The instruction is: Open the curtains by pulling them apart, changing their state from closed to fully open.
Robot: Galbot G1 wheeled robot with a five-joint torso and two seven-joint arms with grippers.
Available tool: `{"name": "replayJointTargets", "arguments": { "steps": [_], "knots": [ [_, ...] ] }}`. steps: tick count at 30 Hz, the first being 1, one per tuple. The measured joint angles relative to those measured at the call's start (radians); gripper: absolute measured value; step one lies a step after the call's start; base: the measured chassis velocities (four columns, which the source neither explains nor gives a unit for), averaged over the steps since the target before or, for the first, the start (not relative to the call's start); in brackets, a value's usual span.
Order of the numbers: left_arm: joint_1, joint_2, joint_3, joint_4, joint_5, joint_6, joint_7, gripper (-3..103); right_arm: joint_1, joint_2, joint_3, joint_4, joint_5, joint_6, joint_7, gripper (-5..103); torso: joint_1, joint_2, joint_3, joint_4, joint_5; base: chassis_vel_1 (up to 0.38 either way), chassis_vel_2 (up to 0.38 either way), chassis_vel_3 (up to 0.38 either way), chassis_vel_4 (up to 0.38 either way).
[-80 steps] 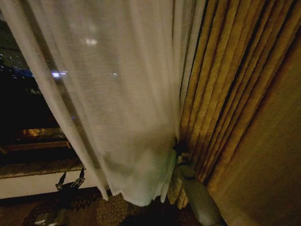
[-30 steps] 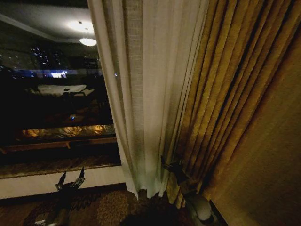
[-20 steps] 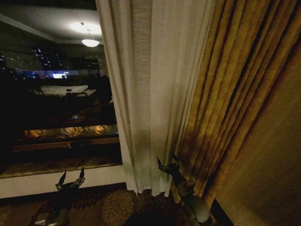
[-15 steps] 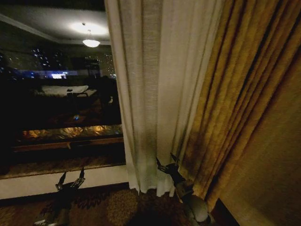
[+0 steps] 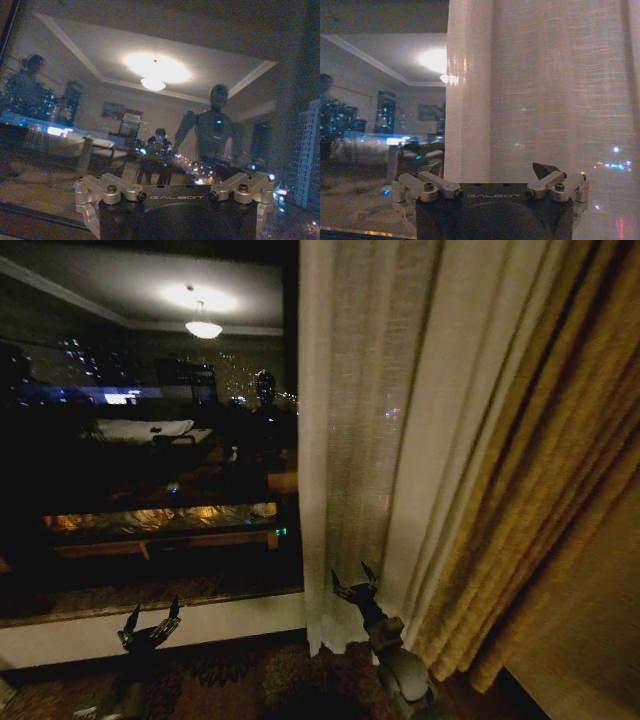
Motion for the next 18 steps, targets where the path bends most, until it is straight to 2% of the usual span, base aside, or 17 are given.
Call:
{"name": "replayJointTargets", "arguments": {
  "steps": [5, 12, 18],
  "knots": [
    [0.0, 0.0, 0.001, 0.0, 0.0, 0.0, 0.0, 100, 0.01, 0.001, 0.007, -0.028, -0.027, 0.014, -0.04, 100, 0.0, 0.0, 0.0, -0.0007, 0.0015, -0.012, -0.005, 0.004, 0.011],
    [0.0, 0.0, 0.001, 0.0, 0.0, 0.0, 0.0, 100, 0.033, 0.012, -0.005, -0.051, -0.027, 0.008, -0.057, 100, 0.0, 0.0, 0.0, -0.0004, 0.0005, -0.03, -0.014, 0.037, 0.02],
    [0.0, 0.0, 0.001, 0.0, 0.0, 0.0, 0.0, 100, 0.06, 0.019, -0.025, -0.073, -0.024, 0.01, -0.066, 100, 0.0, 0.0, 0.0, -0.0003, 0.0006, -0.087, 0.123, 0.067, -0.112]
  ]
}}
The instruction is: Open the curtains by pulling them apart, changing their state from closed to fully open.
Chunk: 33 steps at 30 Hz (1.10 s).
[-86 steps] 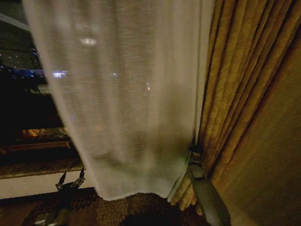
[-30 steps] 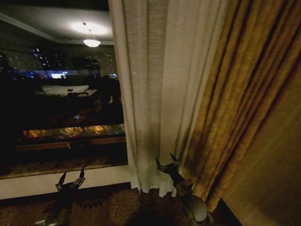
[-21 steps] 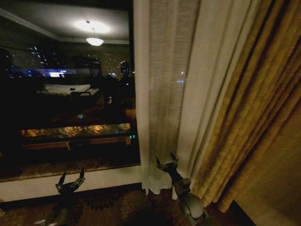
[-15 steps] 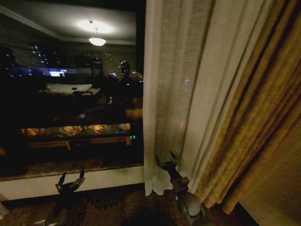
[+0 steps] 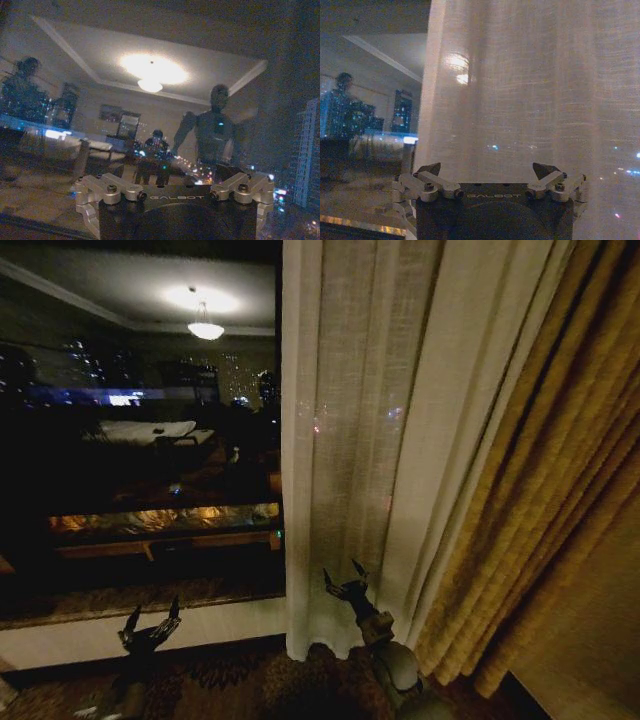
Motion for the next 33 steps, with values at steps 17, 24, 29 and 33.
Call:
{"name": "replayJointTargets", "arguments": {
  "steps": [17, 24, 29, 33],
  "knots": [
    [-0.001, 0.0, 0.0, 0.0, 0.0, 0.0, 0.0, 100, 0.059, 0.018, -0.042, -0.057, -0.029, 0.047, 0.051, 100, 0.002, -0.001, 0.001, -0.0002, 0.0, -0.18, 0.168, 0.167, -0.164],
    [0.0, 0.0, 0.0, 0.0, 0.0, 0.0, 0.0, 100, 0.047, 0.016, -0.075, -0.021, -0.041, 0.043, 0.058, 100, -0.001, 0.0, 0.0, 0.0, -0.0002, 0.028, -0.023, -0.027, 0.02],
    [0.0, 0.0, 0.0, 0.0, 0.0, 0.0, 0.0, 100, 0.018, -0.007, -0.072, 0.022, -0.04, 0.044, 0.066, 100, 0.0, 0.0, 0.0, 0.0001, 0.0, 0.01, -0.011, -0.004, 0.008],
    [0.0, 0.0, 0.0, 0.0, 0.0, 0.0, 0.0, 100, -0.048, -0.047, -0.059, 0.081, -0.035, 0.057, 0.07, 100, 0.001, -0.001, 0.0, -0.0003, 0.0, 0.0, 0.0, 0.0, 0.0]
  ]
}}
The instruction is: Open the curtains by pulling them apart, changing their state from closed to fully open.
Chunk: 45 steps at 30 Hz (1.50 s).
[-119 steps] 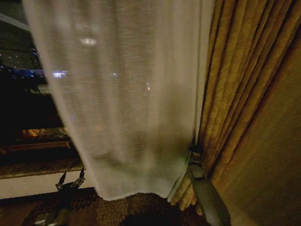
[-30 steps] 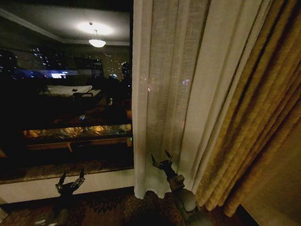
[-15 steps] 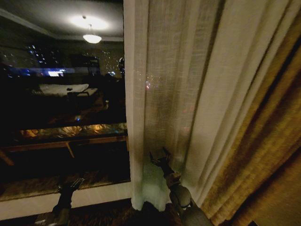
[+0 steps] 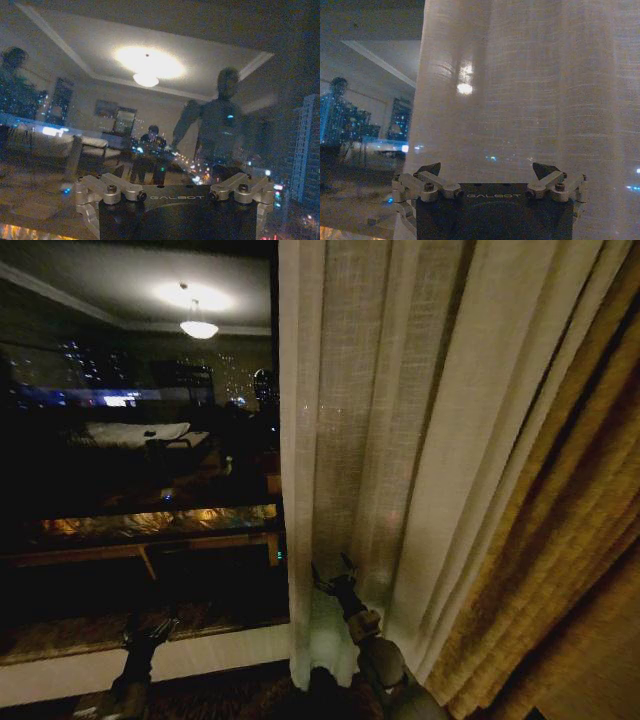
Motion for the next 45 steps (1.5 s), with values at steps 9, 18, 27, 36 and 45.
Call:
{"name": "replayJointTargets", "arguments": {
  "steps": [9, 18, 27, 36, 45],
  "knots": [
    [0.0, 0.0, 0.0, 0.0, 0.0, 0.0, 0.0, 100, -0.079, -0.019, -0.003, 0.104, -0.003, 0.016, -0.016, 100, -0.001, 0.0, 0.0, 0.0002, -0.0002, 0.0, 0.0, 0.0, 0.0],
    [0.0, 0.0, 0.0, 0.0, 0.0, 0.0, 0.0, 100, -0.035, -0.017, -0.033, 0.088, -0.011, 0.007, -0.025, 100, -0.001, 0.0, 0.0, 0.0002, -0.0001, 0.0, 0.0, 0.0, 0.0],
    [0.0, 0.0, 0.0, 0.0, 0.0, 0.0, 0.0, 100, 0.057, 0.013, -0.087, -0.012, -0.011, -0.002, -0.016, 100, -0.001, 0.0, 0.0, 0.0002, -0.0001, 0.0, 0.0, 0.0, 0.0],
    [0.0, 0.0, 0.0, 0.0, 0.0, 0.0, 0.0, 100, 0.153, 0.062, -0.147, -0.119, -0.01, -0.001, 0.017, 100, -0.001, 0.0, 0.0, 0.0003, -0.0002, 0.0, 0.0, 0.0, 0.0],
    [0.0, 0.0, 0.0, 0.0, 0.0, 0.0, 0.0, 100, 0.228, 0.091, -0.161, -0.247, -0.013, 0.013, 0.027, 100, -0.001, 0.0, 0.0, 0.0003, -0.0002, 0.0, 0.0, 0.0, 0.0]
  ]
}}
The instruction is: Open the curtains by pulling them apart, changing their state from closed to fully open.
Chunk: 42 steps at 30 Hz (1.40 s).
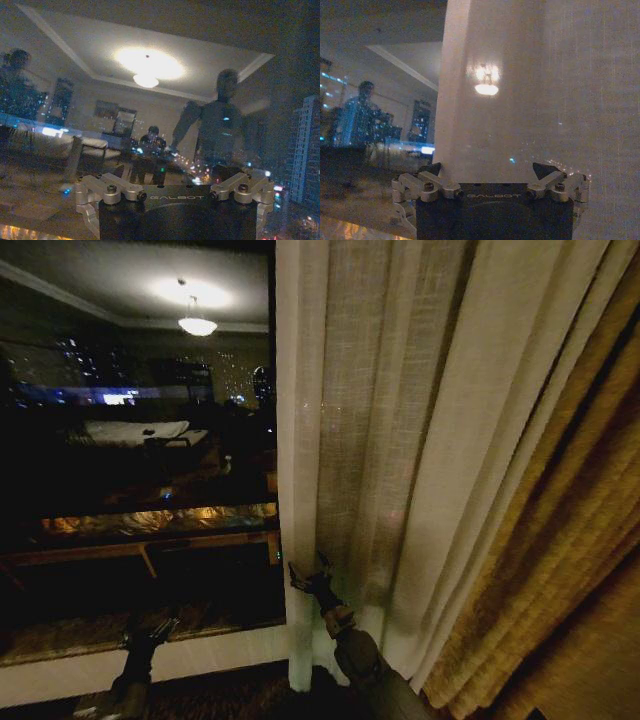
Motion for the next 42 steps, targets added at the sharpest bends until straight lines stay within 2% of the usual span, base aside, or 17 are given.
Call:
{"name": "replayJointTargets", "arguments": {
  "steps": [2, 4, 7, 10, 13, 15, 19, 21, 25, 27, 30, 42],
  "knots": [
    [0.0, 0.0, 0.0, 0.0, 0.0, 0.0, 0.0, 100, 0.024, 0.016, 0.007, -0.059, -0.02, 0.011, 0.011, 103, 0.0, 0.0, 0.0, 0.0, 0.0, 0.0, 0.0, 0.0, 0.0],
    [0.0, 0.0, 0.0, 0.0, 0.0, 0.0, 0.0, 100, 0.032, 0.024, 0.01, -0.08, -0.027, 0.019, 0.016, 100, 0.0, 0.0, 0.0, 0.0, 0.0, 0.0, 0.0, 0.0, 0.0],
    [0.0, 0.0, 0.0, 0.0, 0.0, 0.0, 0.0, 100, 0.045, 0.042, 0.013, -0.114, -0.035, 0.034, 0.021, 84, 0.0, 0.0, 0.0, 0.0, 0.0001, 0.0, 0.0, 0.0, 0.0],
    [0.0, 0.0, 0.0, 0.0, 0.0, 0.0, 0.0, 100, 0.05, 0.049, 0.014, -0.119, -0.035, 0.035, 0.021, 79, 0.0, 0.0, 0.0, 0.0, 0.0, 0.0, 0.0, 0.0, 0.0],
    [0.0, 0.0, 0.0, 0.0, 0.0, 0.0, 0.0, 100, 0.056, 0.058, 0.014, -0.123, -0.035, 0.037, 0.019, 62, 0.0, 0.0, 0.0, 0.0, 0.0, 0.0, 0.0, 0.0, 0.0],
    [0.0, 0.0, 0.0, 0.0, 0.0, 0.0, 0.0, 100, 0.056, 0.06, 0.014, -0.123, -0.035, 0.037, 0.017, 62, 0.0, 0.0, 0.0, 0.0, 0.0, 0.0, 0.0, 0.0, 0.0],
    [0.0, 0.0, 0.0, 0.0, 0.0, 0.0, 0.0, 100, 0.049, 0.063, 0.017, -0.118, -0.037, 0.041, 0.009, 40, 0.0, 0.0, 0.0, 0.0, 0.0, 0.0, 0.0, 0.0, 0.0],
    [0.0, 0.0, 0.0, 0.0, 0.0, 0.0, 0.0, 100, 0.047, 0.065, 0.018, -0.115, -0.037, 0.042, 0.009, 40, 0.0, 0.0, 0.0, 0.0, 0.0, 0.0, 0.0, 0.0, 0.0],
    [0.0, 0.0, 0.0, 0.0, 0.0, 0.0, 0.0, 100, 0.037, 0.067, 0.019, -0.106, -0.029, 0.052, 0.007, 18, 0.0, 0.0, 0.0, -0.0001, 0.0, 0.0, 0.0, 0.0, 0.0],
    [0.0, 0.0, 0.0, 0.0, 0.0, 0.0, 0.0, 100, 0.036, 0.068, 0.019, -0.105, -0.027, 0.054, 0.007, 18, 0.0, 0.0, 0.0, 0.0, 0.0, 0.0, 0.0, 0.0, 0.0],
    [0.0, 0.0, 0.0, 0.0, 0.0, 0.0, 0.0, 100, 0.03, 0.075, 0.018, -0.092, -0.013, 0.06, 0.007, 3, 0.0, 0.0, 0.0, 0.0, 0.0, 0.0, 0.0, 0.0, 0.0],
    [0.0, 0.0, 0.0, 0.0, 0.0, 0.0, 0.0, 100, 0.009, 0.073, 0.031, -0.078, -0.013, 0.056, -0.013, 0, 0.0, 0.0, 0.0, 0.0, 0.0001, 0.0, 0.0, 0.0, 0.0]
  ]
}}
